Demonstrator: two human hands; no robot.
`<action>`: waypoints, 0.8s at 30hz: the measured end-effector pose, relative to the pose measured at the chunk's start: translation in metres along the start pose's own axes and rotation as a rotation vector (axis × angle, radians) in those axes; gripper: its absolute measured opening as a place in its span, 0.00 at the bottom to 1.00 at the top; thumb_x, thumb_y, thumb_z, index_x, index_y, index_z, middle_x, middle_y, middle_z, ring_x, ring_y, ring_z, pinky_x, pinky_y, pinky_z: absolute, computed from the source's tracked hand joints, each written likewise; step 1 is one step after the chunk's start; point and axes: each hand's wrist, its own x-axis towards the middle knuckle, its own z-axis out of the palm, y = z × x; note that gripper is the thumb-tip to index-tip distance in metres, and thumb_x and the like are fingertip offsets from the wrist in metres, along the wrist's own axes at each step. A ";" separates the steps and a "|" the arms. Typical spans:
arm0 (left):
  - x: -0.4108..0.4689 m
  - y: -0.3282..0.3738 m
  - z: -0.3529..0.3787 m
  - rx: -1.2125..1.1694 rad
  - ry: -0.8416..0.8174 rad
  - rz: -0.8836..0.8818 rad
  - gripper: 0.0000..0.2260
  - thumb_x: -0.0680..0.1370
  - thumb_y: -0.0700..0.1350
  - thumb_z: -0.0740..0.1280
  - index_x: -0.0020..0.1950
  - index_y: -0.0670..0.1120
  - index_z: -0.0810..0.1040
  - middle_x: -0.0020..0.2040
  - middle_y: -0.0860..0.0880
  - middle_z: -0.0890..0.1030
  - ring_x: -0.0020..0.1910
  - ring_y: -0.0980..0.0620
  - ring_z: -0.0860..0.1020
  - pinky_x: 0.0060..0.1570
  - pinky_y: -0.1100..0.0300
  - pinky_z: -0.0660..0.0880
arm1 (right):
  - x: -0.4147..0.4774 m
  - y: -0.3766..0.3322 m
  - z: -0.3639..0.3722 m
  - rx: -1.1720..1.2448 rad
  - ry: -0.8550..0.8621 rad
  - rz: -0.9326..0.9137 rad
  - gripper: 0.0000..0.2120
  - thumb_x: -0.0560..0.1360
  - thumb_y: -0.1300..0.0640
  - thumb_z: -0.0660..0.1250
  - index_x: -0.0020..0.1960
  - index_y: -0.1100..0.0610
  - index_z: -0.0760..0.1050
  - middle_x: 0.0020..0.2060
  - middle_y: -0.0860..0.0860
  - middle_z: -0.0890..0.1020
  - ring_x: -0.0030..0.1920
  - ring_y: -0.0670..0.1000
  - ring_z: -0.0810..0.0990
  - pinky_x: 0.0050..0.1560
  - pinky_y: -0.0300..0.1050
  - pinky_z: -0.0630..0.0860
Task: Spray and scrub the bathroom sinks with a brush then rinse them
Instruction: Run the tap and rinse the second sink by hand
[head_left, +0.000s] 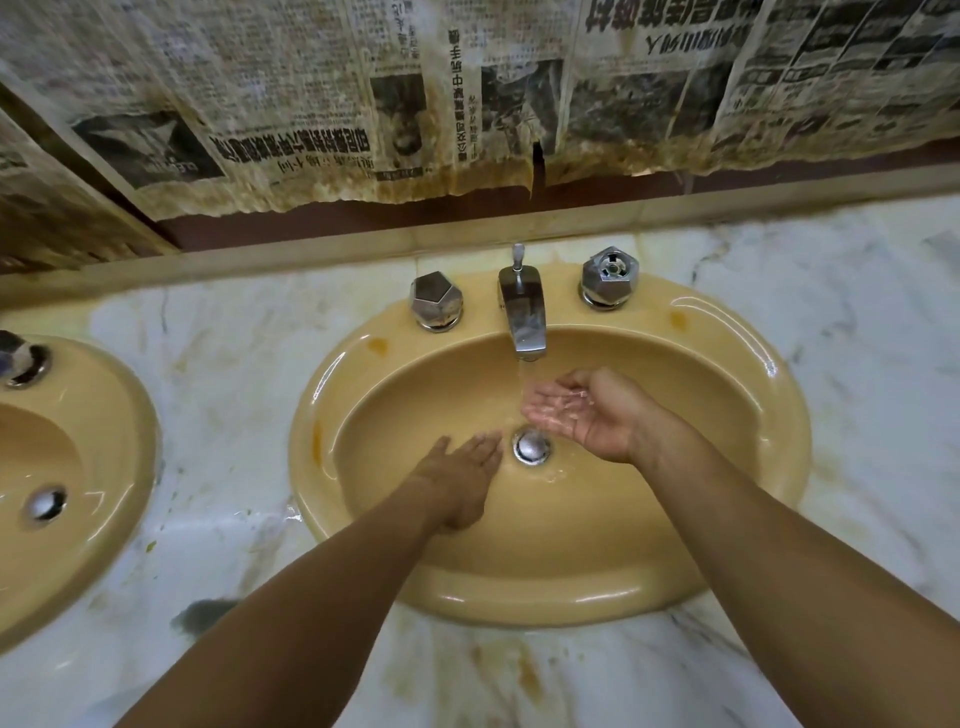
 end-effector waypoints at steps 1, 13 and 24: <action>-0.003 0.001 0.000 -0.045 -0.047 0.036 0.32 0.84 0.40 0.53 0.85 0.47 0.42 0.84 0.51 0.37 0.84 0.52 0.43 0.81 0.44 0.44 | 0.001 0.001 -0.001 -0.004 0.004 0.002 0.16 0.83 0.64 0.56 0.60 0.75 0.74 0.57 0.68 0.82 0.53 0.65 0.84 0.39 0.53 0.85; 0.008 -0.012 0.014 0.016 -0.001 -0.011 0.31 0.86 0.46 0.51 0.85 0.47 0.40 0.84 0.50 0.37 0.83 0.51 0.40 0.80 0.43 0.41 | 0.000 0.010 0.005 0.056 -0.020 0.008 0.18 0.85 0.58 0.55 0.60 0.73 0.74 0.58 0.70 0.81 0.57 0.68 0.82 0.55 0.57 0.81; 0.004 -0.009 0.011 -0.005 0.001 0.029 0.30 0.86 0.45 0.51 0.85 0.47 0.40 0.84 0.50 0.36 0.83 0.51 0.40 0.80 0.44 0.40 | -0.004 0.018 0.001 0.044 -0.006 -0.003 0.20 0.86 0.57 0.54 0.62 0.73 0.75 0.55 0.69 0.83 0.55 0.66 0.84 0.54 0.54 0.82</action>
